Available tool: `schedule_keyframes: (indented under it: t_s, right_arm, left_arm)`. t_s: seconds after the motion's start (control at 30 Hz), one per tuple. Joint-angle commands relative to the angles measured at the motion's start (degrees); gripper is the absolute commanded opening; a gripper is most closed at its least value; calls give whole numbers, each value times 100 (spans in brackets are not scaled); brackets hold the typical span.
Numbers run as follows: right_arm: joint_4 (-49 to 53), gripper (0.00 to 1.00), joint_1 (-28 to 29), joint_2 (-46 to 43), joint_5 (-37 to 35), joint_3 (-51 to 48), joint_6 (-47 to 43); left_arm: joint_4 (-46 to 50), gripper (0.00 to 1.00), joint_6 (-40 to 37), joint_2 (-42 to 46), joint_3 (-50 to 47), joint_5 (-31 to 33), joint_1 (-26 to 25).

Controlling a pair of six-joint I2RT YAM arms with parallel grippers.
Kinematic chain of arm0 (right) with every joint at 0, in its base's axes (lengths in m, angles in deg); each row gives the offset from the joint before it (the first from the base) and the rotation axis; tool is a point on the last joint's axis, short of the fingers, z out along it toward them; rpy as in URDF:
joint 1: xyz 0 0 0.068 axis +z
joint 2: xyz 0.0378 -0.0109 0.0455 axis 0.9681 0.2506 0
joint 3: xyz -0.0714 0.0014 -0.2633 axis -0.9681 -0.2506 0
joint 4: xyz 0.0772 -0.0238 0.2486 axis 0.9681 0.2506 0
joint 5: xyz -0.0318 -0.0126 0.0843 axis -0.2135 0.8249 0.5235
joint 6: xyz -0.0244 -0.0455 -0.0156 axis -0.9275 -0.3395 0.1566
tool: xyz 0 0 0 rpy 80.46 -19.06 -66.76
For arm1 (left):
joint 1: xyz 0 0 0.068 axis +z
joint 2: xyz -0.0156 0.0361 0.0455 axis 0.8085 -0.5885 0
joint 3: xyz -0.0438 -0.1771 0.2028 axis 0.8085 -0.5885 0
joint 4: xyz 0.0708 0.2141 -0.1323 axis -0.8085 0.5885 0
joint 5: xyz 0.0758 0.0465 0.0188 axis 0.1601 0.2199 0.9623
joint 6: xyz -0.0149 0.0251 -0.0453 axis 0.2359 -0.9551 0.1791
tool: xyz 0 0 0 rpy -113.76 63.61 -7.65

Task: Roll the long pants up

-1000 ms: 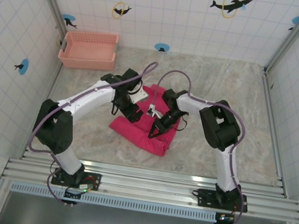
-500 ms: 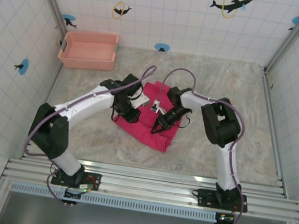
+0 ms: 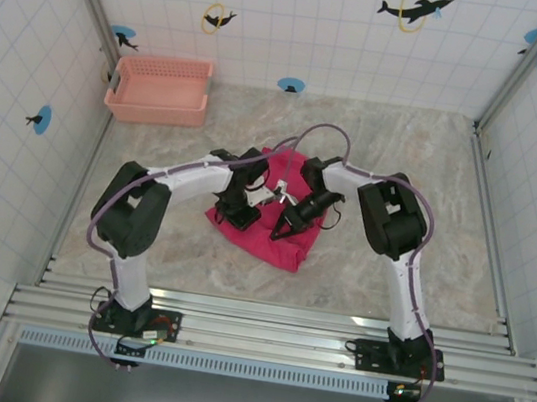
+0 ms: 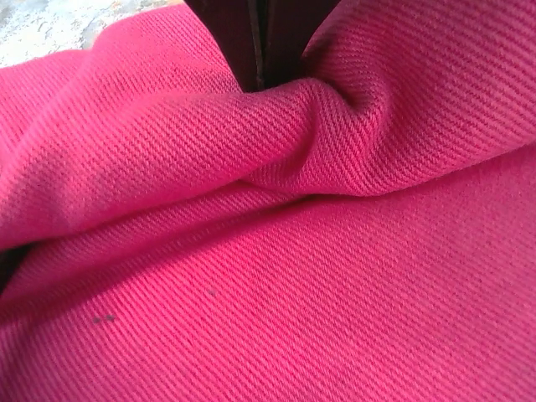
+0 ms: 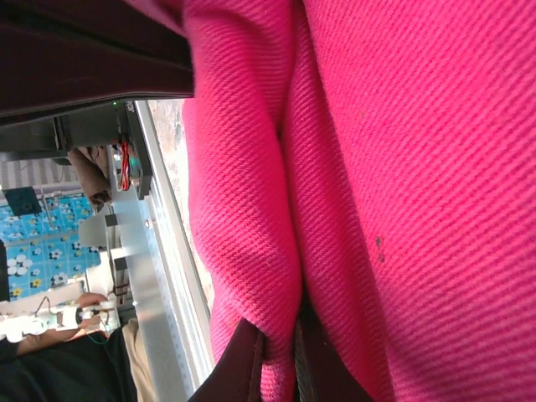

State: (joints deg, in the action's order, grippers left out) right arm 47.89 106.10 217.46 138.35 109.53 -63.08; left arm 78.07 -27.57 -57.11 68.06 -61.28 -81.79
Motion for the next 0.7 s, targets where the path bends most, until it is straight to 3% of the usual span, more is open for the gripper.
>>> schedule_keyframes:
  t_s: [0.0, 0.13, 0.2, 0.4, 0.43, 0.5, 0.53, 0.6, 0.63, 0.67]
  right_arm:
    - [481, 5, -102, 313, 298, 314, -691]
    - [604, 12, -338, -133, 337, 270, -857]
    - [658, 23, -589, -557, 302, 230, -873]
    - [578, 38, -1232, -2019, 384, 209, -421]
    - [414, 97, -1228, -2389, 35, 254, -80]
    - [169, 96, -980, -3205, -1683, 472, 508]
    - [173, 96, -619, -3681, -3098, 663, 530]
    - [-522, 96, 622, -4723, -7476, 363, 369]
    - [-1258, 96, 1217, -5216, -9023, -210, -120]
    - [-2076, 96, 1479, -5538, -9753, -742, -482]
  left_arm:
    - [-278, 5, -76, -555, 238, 375, 149]
    - [-215, 4, -119, -803, 491, 235, 208]
    - [-196, 2, -116, -883, 560, 134, 250]
    - [-186, 3, -114, -858, 530, 32, 349]
    - [-195, 3, -120, -855, 531, 25, 359]
    - [-165, 3, -294, -853, 583, -12, 369]
    - [-148, 3, -321, -867, 589, -28, 367]
    - [-91, 2, -366, -893, 589, -66, 373]
    - [-61, 2, -384, -897, 589, -74, 373]
    - [-41, 2, -409, -914, 798, -91, 376]
